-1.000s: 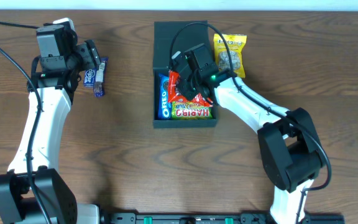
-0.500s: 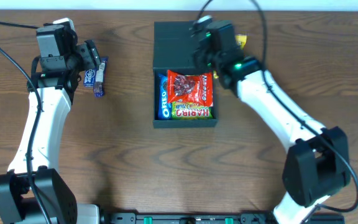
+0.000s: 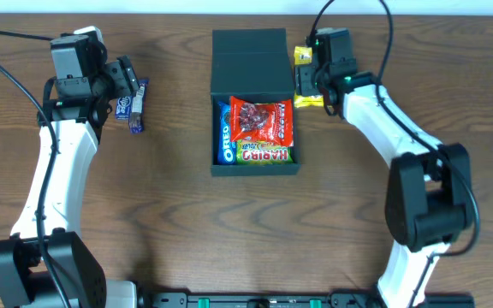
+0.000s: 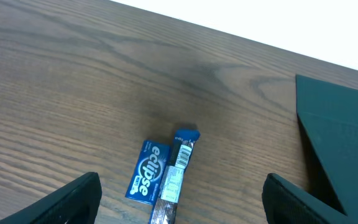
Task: Pack container
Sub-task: 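Move right gripper to the yellow Hacks bag and grasp it, then carry the yellow bag into the box and release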
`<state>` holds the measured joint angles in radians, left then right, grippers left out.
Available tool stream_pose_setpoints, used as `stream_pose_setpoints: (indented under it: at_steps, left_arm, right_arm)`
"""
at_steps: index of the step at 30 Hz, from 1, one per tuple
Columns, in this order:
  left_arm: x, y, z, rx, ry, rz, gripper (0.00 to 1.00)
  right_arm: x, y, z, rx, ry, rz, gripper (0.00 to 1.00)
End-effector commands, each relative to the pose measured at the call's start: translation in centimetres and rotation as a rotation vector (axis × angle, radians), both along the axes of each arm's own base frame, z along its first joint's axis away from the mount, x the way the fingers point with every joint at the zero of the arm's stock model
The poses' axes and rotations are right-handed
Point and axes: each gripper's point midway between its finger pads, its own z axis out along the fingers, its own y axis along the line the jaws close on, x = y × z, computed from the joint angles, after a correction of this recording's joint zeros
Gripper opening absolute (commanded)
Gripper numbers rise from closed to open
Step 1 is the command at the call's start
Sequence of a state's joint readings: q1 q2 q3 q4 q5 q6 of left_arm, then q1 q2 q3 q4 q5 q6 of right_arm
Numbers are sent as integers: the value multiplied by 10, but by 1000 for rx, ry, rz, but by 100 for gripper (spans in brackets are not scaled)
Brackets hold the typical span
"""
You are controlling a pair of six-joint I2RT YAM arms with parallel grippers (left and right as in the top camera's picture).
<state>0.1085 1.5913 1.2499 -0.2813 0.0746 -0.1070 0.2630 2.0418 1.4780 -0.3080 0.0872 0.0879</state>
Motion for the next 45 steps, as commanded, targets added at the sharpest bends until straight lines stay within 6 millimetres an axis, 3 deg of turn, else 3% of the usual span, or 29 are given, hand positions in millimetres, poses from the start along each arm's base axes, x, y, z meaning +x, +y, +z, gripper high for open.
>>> stream_pose_setpoints:
  at_steps: [1,7,10,12,13,16,17,19,25,32,36,40,45]
  left_arm:
    - [2,2,17,12,-37,2,84]
    - [2,2,17,12,-37,2,84]
    - [2,2,17,12,-37,2,84]
    - [2,2,17,12,-37,2,84]
    - [2,2,17,12,-37,2,84]
    - [2,2,17,12,-37,2,84]
    - [2,2,17,12,-37,2,84]
    - [2,2,17,12,-37,2,84]
    - [2,2,17,12,-37,2,84]
    - [2,3,17,12,-38,2,84]
    - [3,3,18,13,-42,2,84]
    - [3,3,19,13,-45,2,84]
    - [3,3,19,13,-44,2,84]
  right_arm:
    - [7,-10,-19,-23,10,-43,69]
    - [14,-24,-60,-54,27,-153,63]
    - [13,-25,-69,-58,43,-152,61]
    - [12,-26,-77,-63,56,-154,47]
    - [11,-27,-78,-65,61,-154,31]
    - [10,-27,-78,-65,63,-154,7]
    - [10,-27,-78,-65,64,-154,1]
    - [10,-27,-78,-65,64,-154,1]
    - [13,-26,-44,-51,14,-152,1]
    - [17,-18,52,-65,-160,-64,1]
    - [3,14,96,-10,-213,101,1]
    - [-22,55,105,58,-188,345,1]
    - [-86,106,89,112,-100,850,1]
